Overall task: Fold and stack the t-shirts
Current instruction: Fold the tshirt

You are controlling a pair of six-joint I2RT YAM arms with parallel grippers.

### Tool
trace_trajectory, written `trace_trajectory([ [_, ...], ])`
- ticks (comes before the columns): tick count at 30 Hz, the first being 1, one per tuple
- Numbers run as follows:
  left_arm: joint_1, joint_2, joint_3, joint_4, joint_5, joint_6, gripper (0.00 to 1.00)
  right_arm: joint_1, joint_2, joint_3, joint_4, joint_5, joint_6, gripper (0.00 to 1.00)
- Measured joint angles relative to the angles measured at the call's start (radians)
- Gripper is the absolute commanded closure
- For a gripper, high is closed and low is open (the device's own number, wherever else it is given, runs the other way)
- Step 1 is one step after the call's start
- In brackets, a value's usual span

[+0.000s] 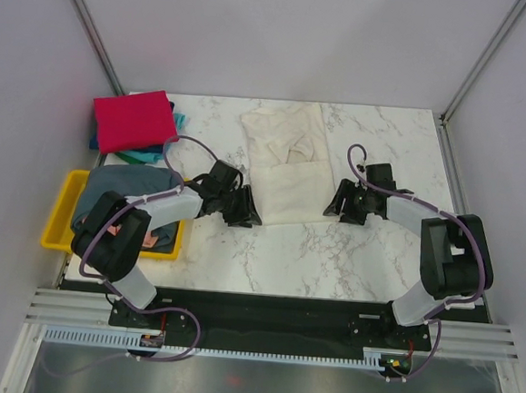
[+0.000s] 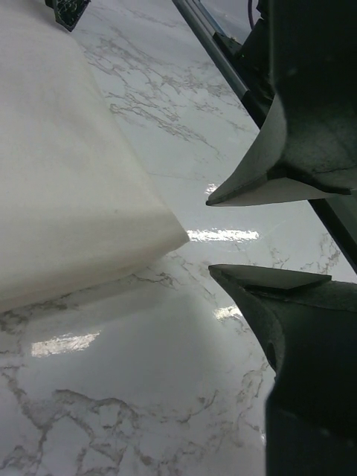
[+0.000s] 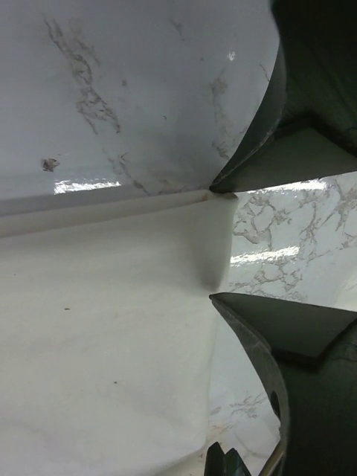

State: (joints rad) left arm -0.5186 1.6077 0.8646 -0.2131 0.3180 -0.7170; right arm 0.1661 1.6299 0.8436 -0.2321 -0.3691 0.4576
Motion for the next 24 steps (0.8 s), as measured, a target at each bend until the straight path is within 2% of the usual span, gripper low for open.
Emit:
trace_trajectory([
  [6,-0.022,0.029,-0.016,0.071,-0.004,-0.030,0.56,0.000,0.004,-0.011,0.021,0.006,-0.002,0.53],
  [9,-0.031,0.041,-0.019,0.089,-0.014,-0.036,0.56,-0.001,0.010,-0.014,0.029,0.007,-0.002,0.56],
  [20,-0.034,0.085,-0.022,0.150,-0.074,-0.044,0.57,-0.005,0.017,-0.014,0.034,0.003,-0.010,0.59],
  [21,-0.034,0.090,-0.022,0.159,-0.073,-0.045,0.57,-0.005,0.019,-0.014,0.039,0.000,-0.010,0.65],
  [23,-0.034,0.100,-0.021,0.185,-0.072,-0.047,0.69,-0.004,0.025,-0.014,0.045,-0.001,-0.012,0.74],
  [24,-0.034,0.107,-0.021,0.198,-0.074,-0.048,0.76,-0.005,0.030,-0.014,0.048,-0.002,-0.013,0.82],
])
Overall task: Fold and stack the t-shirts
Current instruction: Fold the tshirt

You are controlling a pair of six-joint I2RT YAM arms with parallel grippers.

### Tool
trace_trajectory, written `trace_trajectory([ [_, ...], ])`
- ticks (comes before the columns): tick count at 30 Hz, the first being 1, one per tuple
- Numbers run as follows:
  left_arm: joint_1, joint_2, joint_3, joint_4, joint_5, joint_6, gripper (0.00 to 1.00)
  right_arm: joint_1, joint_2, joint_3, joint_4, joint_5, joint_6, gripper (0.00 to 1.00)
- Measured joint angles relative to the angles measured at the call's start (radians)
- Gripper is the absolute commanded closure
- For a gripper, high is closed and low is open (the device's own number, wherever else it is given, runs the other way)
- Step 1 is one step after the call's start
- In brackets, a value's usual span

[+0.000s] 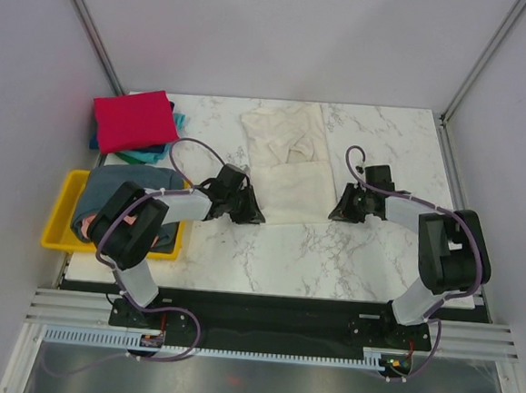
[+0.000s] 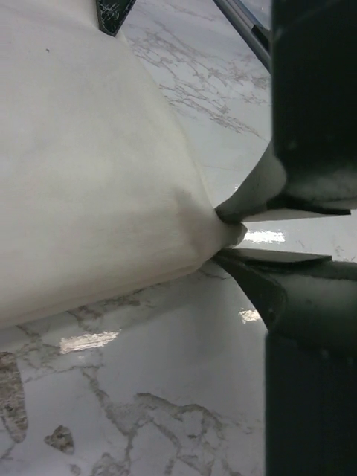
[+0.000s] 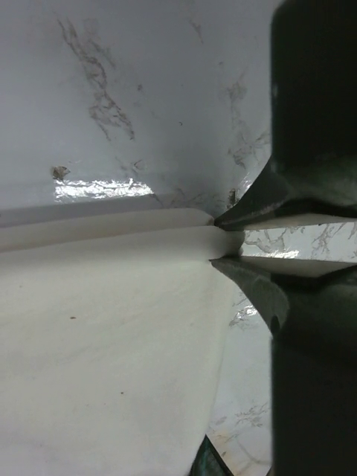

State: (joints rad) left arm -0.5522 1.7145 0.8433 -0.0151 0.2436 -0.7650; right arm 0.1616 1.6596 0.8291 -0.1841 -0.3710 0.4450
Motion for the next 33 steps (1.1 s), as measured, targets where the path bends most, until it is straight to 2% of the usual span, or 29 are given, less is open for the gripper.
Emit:
trace_trajectory([
  [1,0.000,0.009,0.000,0.011,0.001,-0.003,0.83,0.000,0.004,0.000,0.004,-0.002,-0.002,0.85],
  [3,-0.001,0.018,0.000,0.028,0.002,-0.006,0.89,0.000,0.012,0.000,0.010,-0.009,-0.001,0.95],
  [4,-0.003,0.019,0.000,0.033,0.001,-0.005,0.95,0.000,0.012,0.000,0.011,-0.009,-0.001,0.98],
  [5,-0.006,0.019,0.000,0.037,-0.002,-0.005,0.98,0.000,0.013,0.000,0.011,-0.010,-0.002,1.00],
  [12,-0.024,0.014,-0.003,0.048,-0.010,-0.003,0.98,0.000,0.011,-0.002,0.013,-0.013,0.000,1.00],
  [16,-0.038,-0.056,-0.026,0.005,-0.015,-0.003,0.98,0.000,-0.050,-0.038,-0.006,0.000,0.005,1.00],
  [20,-0.074,-0.200,-0.040,-0.068,-0.009,-0.003,0.98,0.004,-0.197,-0.075,-0.077,0.014,0.016,1.00],
  [26,-0.152,-0.450,-0.091,-0.167,-0.007,-0.018,0.98,0.005,-0.523,-0.114,-0.201,0.029,0.036,1.00],
  [33,-0.286,-0.721,-0.159,-0.298,-0.026,-0.136,0.98,0.012,-0.824,-0.116,-0.416,0.016,0.067,1.00],
])
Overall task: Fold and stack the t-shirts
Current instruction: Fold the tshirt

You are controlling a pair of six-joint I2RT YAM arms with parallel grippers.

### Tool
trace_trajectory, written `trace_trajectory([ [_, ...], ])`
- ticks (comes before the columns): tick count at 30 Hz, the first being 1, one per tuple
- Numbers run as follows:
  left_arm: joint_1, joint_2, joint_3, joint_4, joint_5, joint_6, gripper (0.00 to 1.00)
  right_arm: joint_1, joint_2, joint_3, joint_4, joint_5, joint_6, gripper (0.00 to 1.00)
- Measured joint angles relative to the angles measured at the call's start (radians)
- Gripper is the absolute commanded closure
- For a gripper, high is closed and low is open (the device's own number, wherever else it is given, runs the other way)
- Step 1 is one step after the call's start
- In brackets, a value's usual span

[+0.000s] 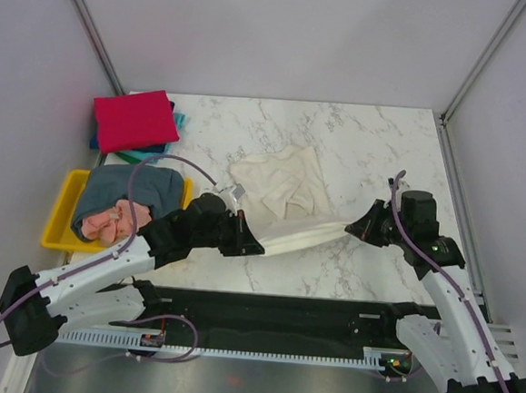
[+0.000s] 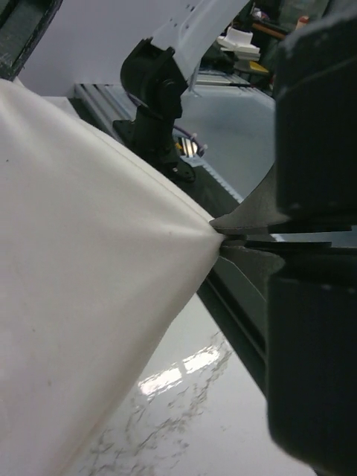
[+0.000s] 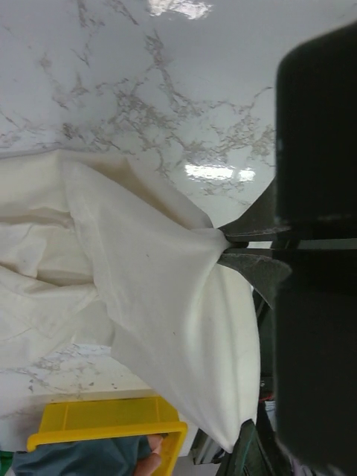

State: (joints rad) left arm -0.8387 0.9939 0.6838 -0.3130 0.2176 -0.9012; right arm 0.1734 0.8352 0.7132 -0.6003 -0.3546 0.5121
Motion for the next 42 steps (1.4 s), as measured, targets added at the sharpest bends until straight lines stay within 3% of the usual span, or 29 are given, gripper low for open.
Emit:
trace_trajectory([
  [10,-0.090,-0.177,-0.015,-0.135,-0.011,-0.168,0.98,0.002,-0.122,0.082,-0.243,-0.049,0.019,1.00],
  [22,-0.067,-0.097,0.146,-0.252,-0.119,-0.165,0.98,0.005,0.164,0.263,-0.222,-0.038,-0.012,1.00],
  [28,0.035,-0.003,0.222,-0.284,-0.109,-0.108,0.98,0.006,0.337,0.366,-0.194,-0.033,-0.029,1.00],
  [34,0.211,0.092,0.282,-0.278,-0.025,-0.026,0.98,0.013,0.502,0.503,-0.155,-0.035,-0.039,1.00],
  [42,0.400,0.333,0.412,-0.264,0.093,0.102,0.98,0.018,0.842,0.725,-0.090,-0.055,-0.042,1.00],
])
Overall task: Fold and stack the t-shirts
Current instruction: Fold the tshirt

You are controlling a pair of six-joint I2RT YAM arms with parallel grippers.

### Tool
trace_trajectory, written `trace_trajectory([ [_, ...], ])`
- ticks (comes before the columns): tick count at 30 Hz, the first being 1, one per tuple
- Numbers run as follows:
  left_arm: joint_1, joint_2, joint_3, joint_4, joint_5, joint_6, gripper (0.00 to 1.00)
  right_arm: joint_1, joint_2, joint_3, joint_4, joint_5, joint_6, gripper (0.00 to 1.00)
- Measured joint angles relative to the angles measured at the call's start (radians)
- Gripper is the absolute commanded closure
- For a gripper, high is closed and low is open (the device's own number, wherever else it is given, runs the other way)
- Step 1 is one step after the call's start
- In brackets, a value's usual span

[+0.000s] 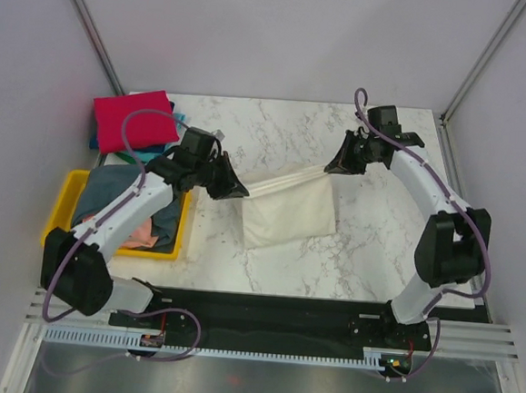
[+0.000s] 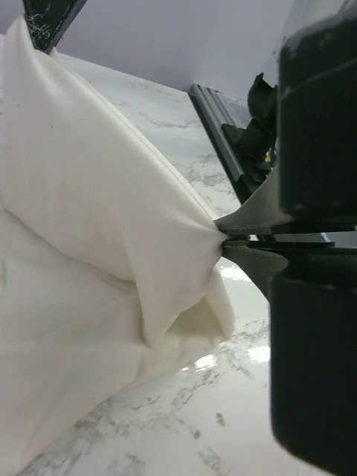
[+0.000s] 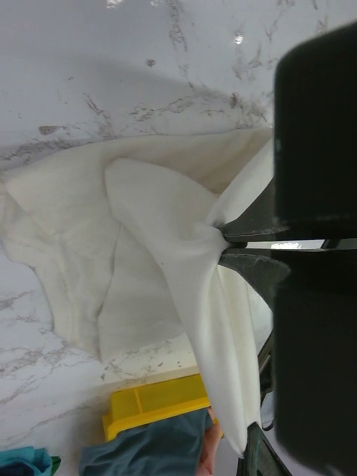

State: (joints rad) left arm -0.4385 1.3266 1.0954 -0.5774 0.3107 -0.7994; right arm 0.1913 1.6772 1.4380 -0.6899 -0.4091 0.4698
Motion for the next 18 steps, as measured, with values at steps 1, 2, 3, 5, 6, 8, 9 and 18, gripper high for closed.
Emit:
trace_trajectory([
  [1,0.017,0.030,0.016,0.000,0.011,0.012,0.98,0.000,0.039,0.026,0.003,-0.002,0.000,1.00],
  [2,0.036,0.069,0.032,0.003,0.023,0.026,0.98,0.000,0.081,0.054,0.007,-0.003,0.000,1.00],
  [3,0.055,0.104,0.050,0.003,0.035,0.038,0.98,0.000,0.122,0.080,0.012,-0.005,0.000,1.00],
  [5,0.093,0.183,0.087,0.007,0.058,0.062,0.98,0.001,0.196,0.139,0.016,-0.010,0.000,1.00],
  [6,0.111,0.223,0.104,0.007,0.070,0.072,0.98,0.001,0.232,0.169,0.018,-0.014,0.000,1.00],
  [8,0.140,0.301,0.146,0.006,0.095,0.094,0.98,0.002,0.292,0.227,0.019,-0.017,0.001,1.00],
  [9,0.151,0.339,0.169,0.005,0.110,0.105,0.98,0.002,0.325,0.261,0.018,-0.019,0.001,1.00],
  [18,0.180,0.495,0.259,0.002,0.145,0.153,0.98,0.002,0.521,0.452,0.024,-0.042,0.005,0.94],
])
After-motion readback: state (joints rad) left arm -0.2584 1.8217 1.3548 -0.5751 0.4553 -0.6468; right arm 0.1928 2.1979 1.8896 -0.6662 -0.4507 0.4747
